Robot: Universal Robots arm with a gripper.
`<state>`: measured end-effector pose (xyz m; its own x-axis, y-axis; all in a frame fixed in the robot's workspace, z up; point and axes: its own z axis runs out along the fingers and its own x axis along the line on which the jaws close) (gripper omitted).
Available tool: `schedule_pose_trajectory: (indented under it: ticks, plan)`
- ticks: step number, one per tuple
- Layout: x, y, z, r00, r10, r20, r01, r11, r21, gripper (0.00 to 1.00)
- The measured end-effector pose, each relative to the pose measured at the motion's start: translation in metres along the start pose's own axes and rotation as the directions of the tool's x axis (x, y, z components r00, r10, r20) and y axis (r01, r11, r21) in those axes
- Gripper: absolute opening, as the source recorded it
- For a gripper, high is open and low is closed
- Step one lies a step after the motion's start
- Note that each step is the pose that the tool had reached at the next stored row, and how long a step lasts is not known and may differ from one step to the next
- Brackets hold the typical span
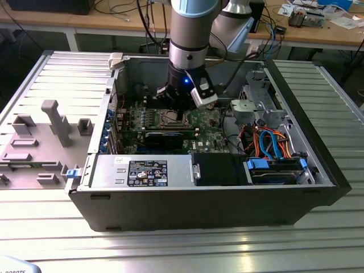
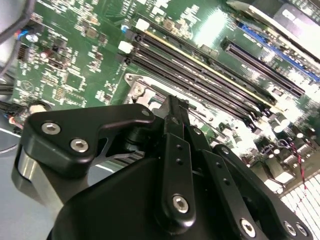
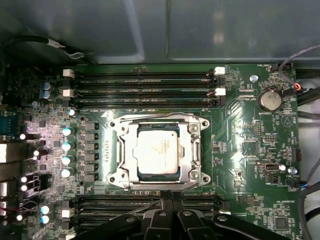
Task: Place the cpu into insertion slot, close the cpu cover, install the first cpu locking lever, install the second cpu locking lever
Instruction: 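Install the second cpu locking lever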
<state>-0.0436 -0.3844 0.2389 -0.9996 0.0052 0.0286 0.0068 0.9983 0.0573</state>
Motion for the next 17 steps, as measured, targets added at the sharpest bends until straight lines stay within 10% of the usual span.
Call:
schedule_pose_trajectory:
  ticks: [7, 8, 13, 17]
  plan:
    - [0.0003, -0.0073, -0.0002, 1.0, 0.0, -0.0027, 0.0, 0.9999, -0.0113, 0.11]
    - [0.0016, -0.0087, -0.0003, 1.0, 0.0, -0.0089, 0.0, 0.9996, -0.0279, 0.11]
    - [0.0096, -0.0181, -0.0005, 0.9998, -0.001, -0.0202, 0.0, 0.9979, -0.0647, 0.11]
    - [0.0189, -0.0231, -0.0002, 0.9998, -0.002, -0.022, 0.0, 0.9966, -0.0829, 0.11]
